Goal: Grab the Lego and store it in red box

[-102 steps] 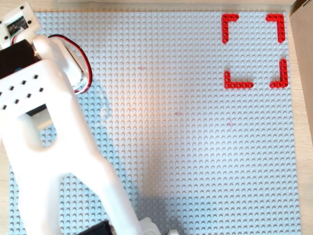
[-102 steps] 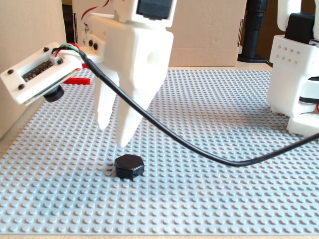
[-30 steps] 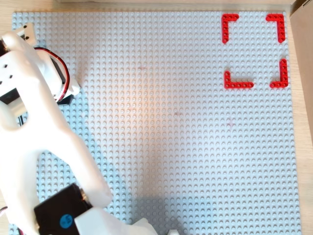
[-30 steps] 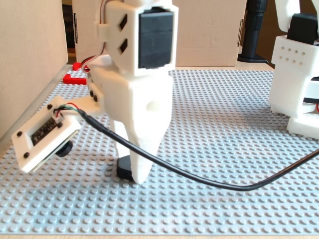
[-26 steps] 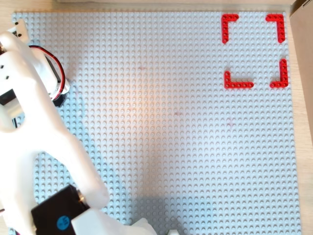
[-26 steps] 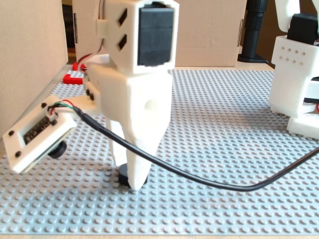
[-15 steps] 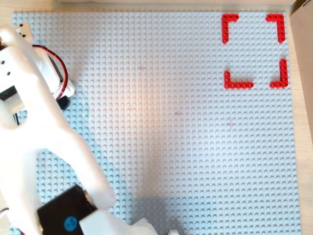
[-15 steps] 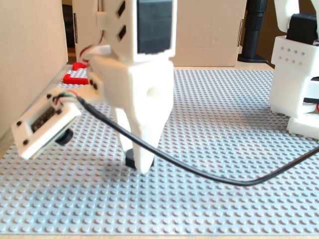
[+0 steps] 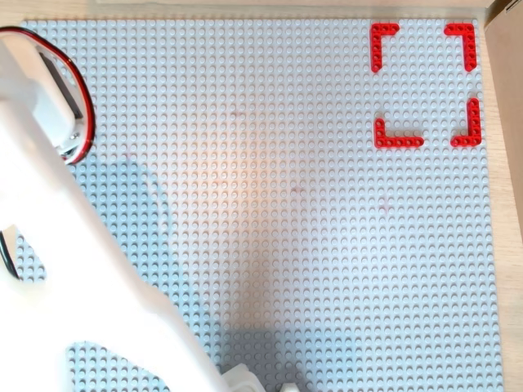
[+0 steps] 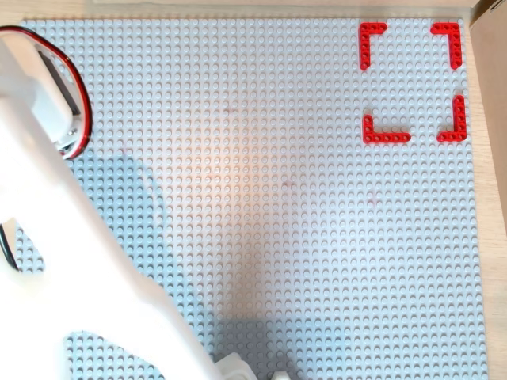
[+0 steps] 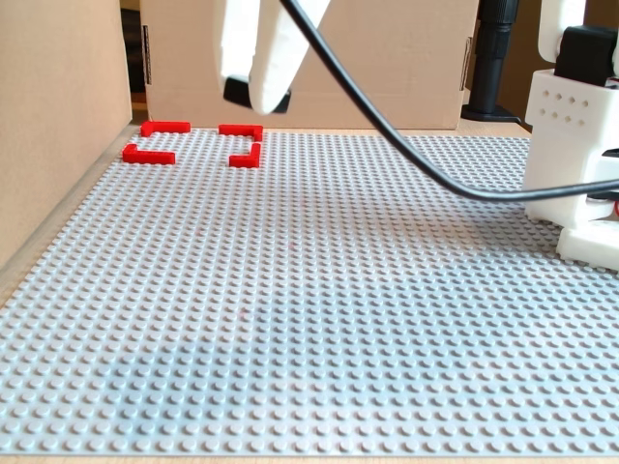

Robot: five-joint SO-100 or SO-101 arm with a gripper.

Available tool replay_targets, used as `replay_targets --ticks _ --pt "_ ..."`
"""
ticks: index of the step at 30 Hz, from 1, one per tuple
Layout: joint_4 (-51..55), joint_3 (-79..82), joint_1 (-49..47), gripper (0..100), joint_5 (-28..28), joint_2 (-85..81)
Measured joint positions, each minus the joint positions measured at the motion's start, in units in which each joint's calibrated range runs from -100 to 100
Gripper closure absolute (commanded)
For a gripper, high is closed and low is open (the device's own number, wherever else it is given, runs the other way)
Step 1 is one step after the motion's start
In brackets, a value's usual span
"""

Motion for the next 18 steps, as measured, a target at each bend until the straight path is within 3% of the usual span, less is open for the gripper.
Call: replay_targets --ticks 18 --pt "1.64 -9.84 22.76 92 1.17 -9.04"
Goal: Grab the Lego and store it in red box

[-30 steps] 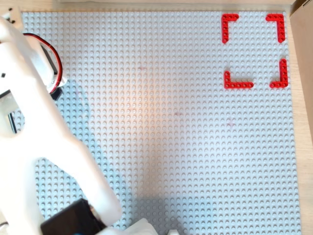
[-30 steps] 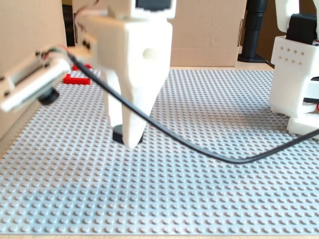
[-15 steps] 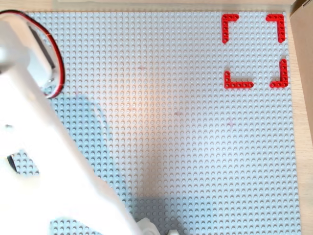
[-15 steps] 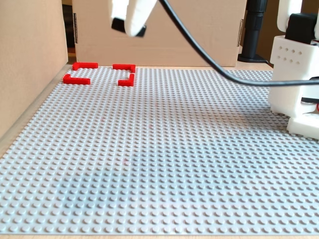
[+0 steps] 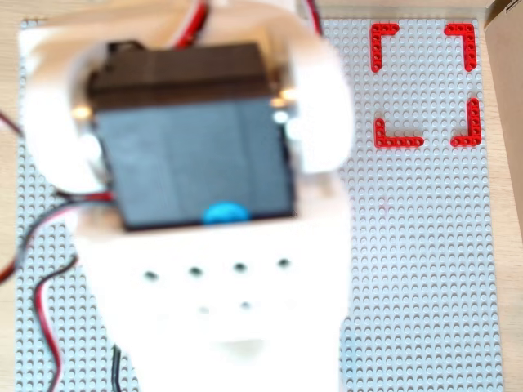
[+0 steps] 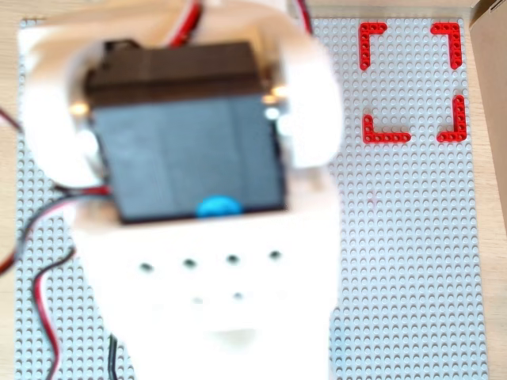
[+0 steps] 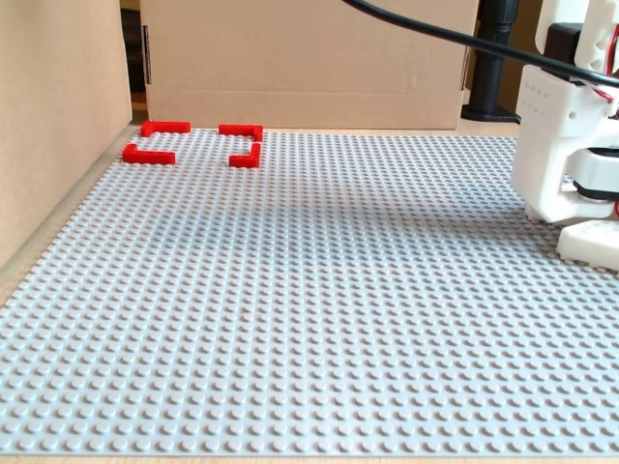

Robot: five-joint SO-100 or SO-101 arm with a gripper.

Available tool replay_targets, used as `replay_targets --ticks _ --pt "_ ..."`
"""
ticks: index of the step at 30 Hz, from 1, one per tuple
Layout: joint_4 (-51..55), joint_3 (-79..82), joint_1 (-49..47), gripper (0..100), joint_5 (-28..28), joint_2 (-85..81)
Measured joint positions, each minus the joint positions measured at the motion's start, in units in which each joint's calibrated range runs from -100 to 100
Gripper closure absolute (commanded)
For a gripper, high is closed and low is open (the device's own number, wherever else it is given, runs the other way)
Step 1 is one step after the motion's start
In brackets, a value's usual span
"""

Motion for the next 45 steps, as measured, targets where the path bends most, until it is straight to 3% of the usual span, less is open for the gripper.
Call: replay_targets --ticks 17,31,45 --pt "-7.51 -0.18 16.79 92 -0.34 5.75" --pt "-15.63 0.0 21.59 92 -0.34 20.79" --pt "-16.15 0.0 24.06 92 -0.98 31.95"
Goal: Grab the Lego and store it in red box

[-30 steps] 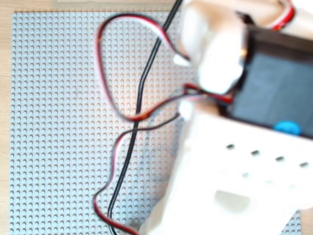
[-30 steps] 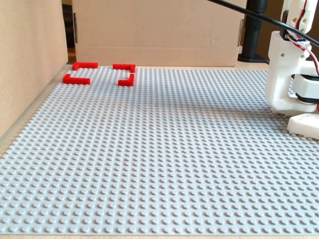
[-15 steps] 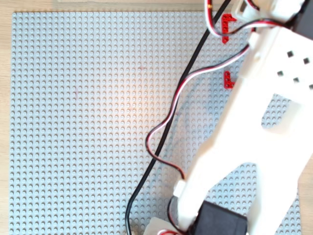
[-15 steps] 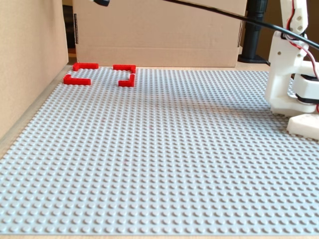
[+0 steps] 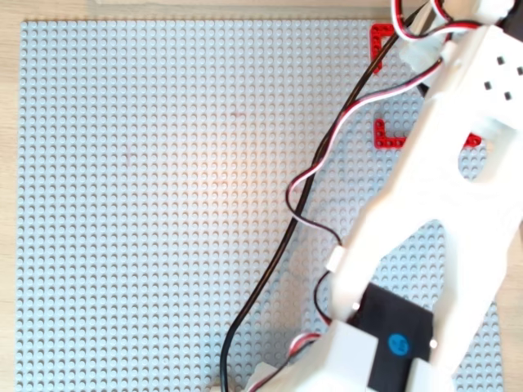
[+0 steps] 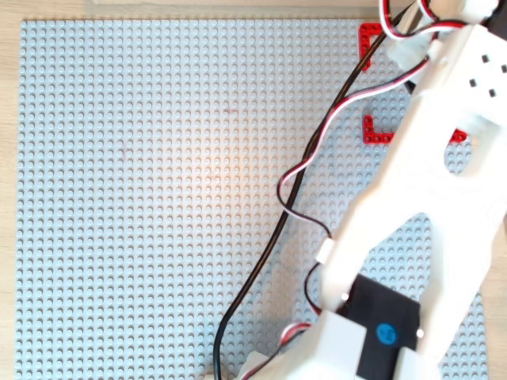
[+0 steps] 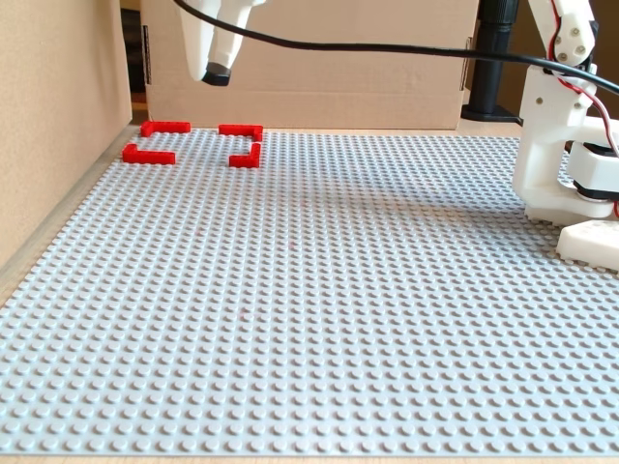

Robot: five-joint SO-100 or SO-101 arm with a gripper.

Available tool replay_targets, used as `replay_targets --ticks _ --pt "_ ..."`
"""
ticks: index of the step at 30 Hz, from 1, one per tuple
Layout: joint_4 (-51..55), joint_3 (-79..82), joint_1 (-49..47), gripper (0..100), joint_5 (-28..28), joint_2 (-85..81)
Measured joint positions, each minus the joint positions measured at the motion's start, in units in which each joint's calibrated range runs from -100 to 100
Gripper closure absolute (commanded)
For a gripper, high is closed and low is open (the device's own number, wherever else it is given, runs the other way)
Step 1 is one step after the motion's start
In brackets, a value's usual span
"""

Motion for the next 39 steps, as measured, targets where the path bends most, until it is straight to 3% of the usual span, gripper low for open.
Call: replay_targets --ticks 14,21,39 --pt "-1.38 0.0 2.47 92 -0.1 10.23" --pt "-1.9 0.0 2.47 81 -0.1 10.4" --pt "0.69 -0.45 2.25 81 -0.1 3.04"
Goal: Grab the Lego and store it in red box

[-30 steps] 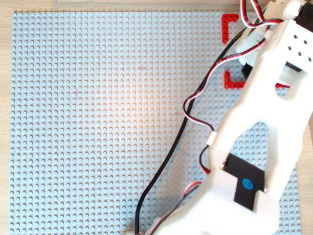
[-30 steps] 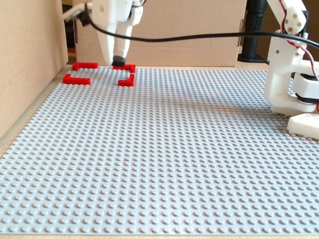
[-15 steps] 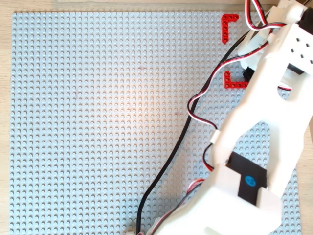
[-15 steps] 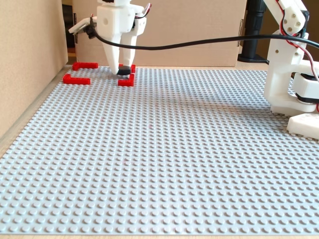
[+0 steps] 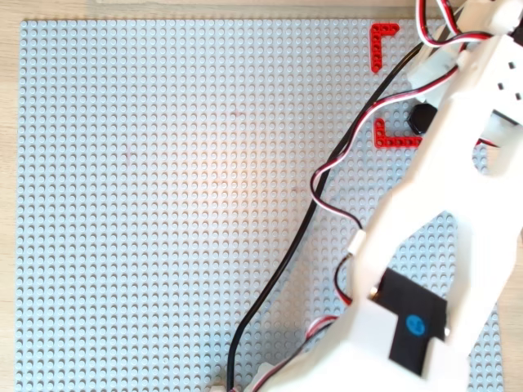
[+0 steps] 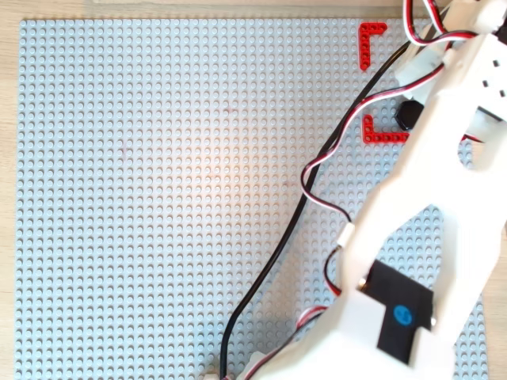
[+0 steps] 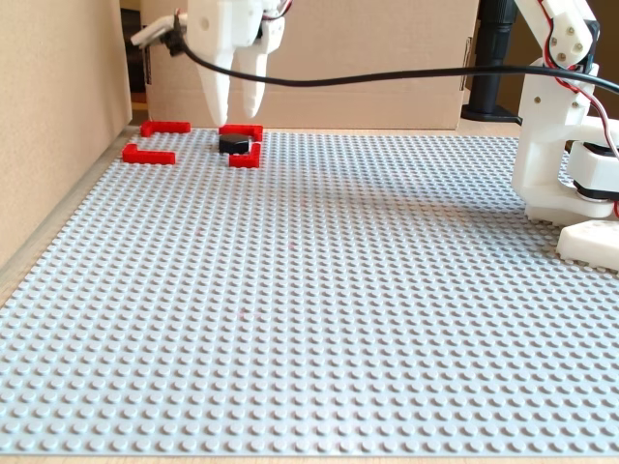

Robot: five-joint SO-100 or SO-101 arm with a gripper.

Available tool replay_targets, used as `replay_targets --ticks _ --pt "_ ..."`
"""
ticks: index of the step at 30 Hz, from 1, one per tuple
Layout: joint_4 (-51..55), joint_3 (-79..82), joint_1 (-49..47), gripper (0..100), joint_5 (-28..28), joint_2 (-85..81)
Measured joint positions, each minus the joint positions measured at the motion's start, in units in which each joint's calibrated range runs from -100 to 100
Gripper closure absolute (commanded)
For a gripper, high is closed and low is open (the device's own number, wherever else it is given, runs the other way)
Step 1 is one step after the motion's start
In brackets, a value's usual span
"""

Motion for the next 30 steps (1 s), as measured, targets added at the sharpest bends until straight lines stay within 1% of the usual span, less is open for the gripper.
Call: replay_targets --ticks 4,6,10,13,18,25,30 --pt "4.15 0.0 -1.38 81 -0.78 -6.93" --pt "6.65 -0.18 -2.54 83 -1.22 -10.57" --pt "13.04 -0.45 -6.32 87 -1.51 -17.5" --pt "16.49 -0.45 -9.81 87 -2.3 -22.06" --pt "17.1 4.11 -12.21 88 -2.49 -29.25" --pt "17.18 18.6 -17.59 88 -2.49 -44.38" --pt "17.18 26.12 -20.57 88 -2.59 -55.28"
